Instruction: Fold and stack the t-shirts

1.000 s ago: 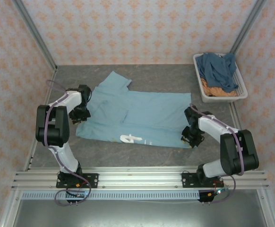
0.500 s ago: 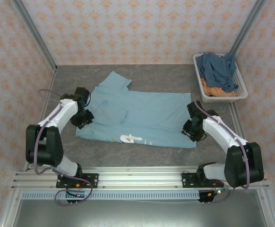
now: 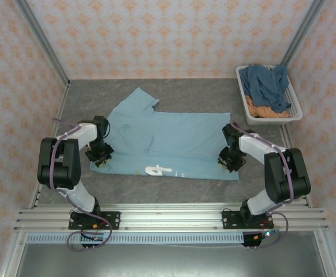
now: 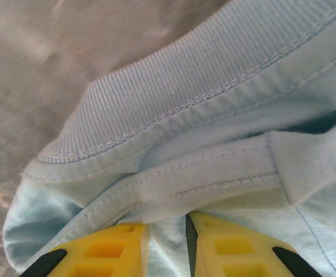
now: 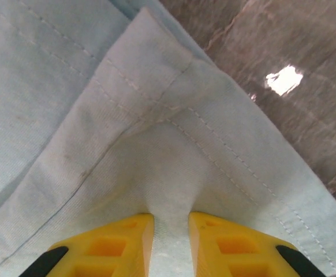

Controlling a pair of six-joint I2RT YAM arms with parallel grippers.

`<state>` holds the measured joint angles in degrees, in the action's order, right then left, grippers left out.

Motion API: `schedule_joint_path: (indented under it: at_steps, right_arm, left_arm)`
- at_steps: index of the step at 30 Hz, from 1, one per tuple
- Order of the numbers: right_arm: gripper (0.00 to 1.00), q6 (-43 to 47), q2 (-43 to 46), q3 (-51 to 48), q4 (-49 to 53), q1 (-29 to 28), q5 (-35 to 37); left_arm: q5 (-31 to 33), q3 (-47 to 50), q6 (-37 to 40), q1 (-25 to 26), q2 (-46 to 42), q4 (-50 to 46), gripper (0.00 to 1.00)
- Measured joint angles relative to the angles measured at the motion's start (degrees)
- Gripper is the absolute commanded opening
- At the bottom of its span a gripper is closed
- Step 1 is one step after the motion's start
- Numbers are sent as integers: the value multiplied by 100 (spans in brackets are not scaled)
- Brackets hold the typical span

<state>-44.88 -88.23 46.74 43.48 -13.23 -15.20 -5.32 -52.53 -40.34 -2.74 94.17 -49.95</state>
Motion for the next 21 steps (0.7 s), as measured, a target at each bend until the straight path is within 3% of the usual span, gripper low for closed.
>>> schedule_joint_path:
  at_steps: [7,14,17,21]
  right_arm:
    - [28,-522,175,-203,42,-520,39]
    - [33,-962,538,-492,120,-623,-92]
    - [45,-1021,730,-468,317,-632,-39]
    - [57,-750,1296,55,389,-632,223]
  left_arm:
    - [72,1021,-428,-308,-1043,-105,25]
    - [175,1250,-553,-575,-1421,-339,30]
    - [197,994,-538,-621,-1464,-520,36]
    - [133,-229,-468,-529,-1340,-577,43]
